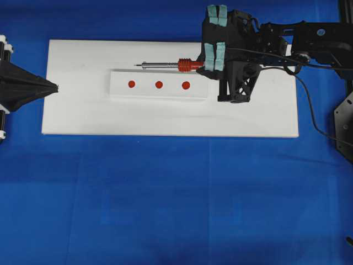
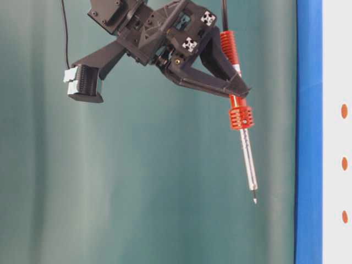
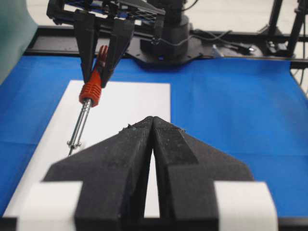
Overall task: Touch the tip of the soldering iron to the mark.
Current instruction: 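Raise the iron with the right gripper and pull it back rightward, then lower the iron tip with the right gripper onto the middle red dot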
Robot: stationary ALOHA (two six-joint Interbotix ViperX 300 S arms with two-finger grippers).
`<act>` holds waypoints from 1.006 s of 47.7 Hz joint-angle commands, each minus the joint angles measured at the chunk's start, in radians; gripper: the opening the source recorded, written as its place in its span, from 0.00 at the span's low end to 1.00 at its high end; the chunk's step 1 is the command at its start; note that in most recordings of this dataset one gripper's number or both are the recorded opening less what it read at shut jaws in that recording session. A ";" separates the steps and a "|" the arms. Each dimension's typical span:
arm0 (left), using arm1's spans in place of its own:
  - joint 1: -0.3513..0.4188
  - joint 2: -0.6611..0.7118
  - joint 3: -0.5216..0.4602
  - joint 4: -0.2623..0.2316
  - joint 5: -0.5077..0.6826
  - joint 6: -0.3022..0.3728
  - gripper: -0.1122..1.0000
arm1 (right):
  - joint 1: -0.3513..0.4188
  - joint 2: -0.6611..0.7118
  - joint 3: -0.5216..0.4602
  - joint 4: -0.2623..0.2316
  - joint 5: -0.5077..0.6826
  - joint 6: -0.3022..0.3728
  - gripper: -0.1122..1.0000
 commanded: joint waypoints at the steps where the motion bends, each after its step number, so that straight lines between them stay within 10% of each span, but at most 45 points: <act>1: -0.002 0.003 -0.009 0.003 -0.009 0.000 0.10 | -0.003 -0.025 -0.023 -0.003 0.008 0.002 0.16; 48: -0.006 0.005 -0.009 0.003 -0.009 0.000 0.10 | -0.028 -0.170 0.135 -0.003 0.055 0.005 0.16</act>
